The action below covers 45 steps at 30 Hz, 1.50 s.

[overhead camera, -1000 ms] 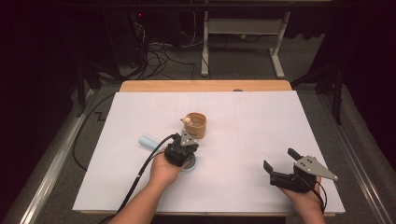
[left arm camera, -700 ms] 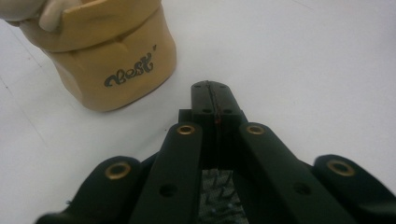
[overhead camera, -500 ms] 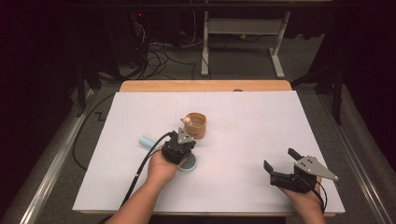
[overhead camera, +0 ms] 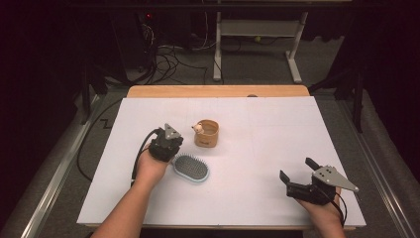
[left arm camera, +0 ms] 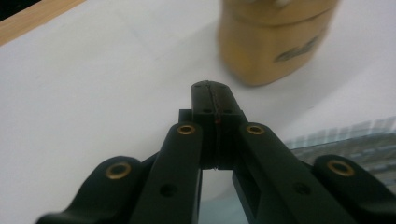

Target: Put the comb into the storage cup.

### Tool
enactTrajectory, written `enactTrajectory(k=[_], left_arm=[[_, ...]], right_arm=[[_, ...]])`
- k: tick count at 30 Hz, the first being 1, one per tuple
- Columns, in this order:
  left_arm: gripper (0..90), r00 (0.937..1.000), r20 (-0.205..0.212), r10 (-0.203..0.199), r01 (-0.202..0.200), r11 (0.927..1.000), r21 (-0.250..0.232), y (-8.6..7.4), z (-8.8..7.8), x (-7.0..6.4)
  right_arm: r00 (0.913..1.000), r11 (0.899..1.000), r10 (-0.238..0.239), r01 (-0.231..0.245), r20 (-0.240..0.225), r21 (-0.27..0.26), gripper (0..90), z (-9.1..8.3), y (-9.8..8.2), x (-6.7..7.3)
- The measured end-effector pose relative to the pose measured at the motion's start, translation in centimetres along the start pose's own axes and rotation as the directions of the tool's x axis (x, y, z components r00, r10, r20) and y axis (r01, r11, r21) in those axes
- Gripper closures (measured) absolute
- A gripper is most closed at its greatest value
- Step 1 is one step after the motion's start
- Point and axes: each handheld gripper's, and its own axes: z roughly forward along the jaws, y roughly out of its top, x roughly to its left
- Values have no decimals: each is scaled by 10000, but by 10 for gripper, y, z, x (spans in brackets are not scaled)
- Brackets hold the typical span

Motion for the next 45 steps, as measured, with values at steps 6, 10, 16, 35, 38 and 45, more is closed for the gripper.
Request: enactTrajectory(k=[6,10,16,35,38,45], left_arm=[[900,9976,-455,-517,535,9978,392,-13,1,27],[900,9957,-734,-569,621,9956,701,-20,0,38],[900,9943,-1012,-329,464,9899,1337,-28,2,49],[900,9945,-1045,123,132,9706,2403,-35,4,58],[900,9952,-966,182,64,9687,2481,-39,1,60],[900,9980,-632,94,58,9715,2371,-57,-9,59]], right_arm=[[10000,10000,56,-56,7,40,30,-1,0,-1],[10000,10000,69,-69,2,41,30,-1,0,-1],[10000,10000,56,-56,-17,57,30,0,0,0],[9999,9999,93,-92,-43,76,32,-1,0,0],[10000,9999,84,-84,-32,77,32,0,0,0],[10000,10000,45,-45,-46,71,33,0,0,0]])
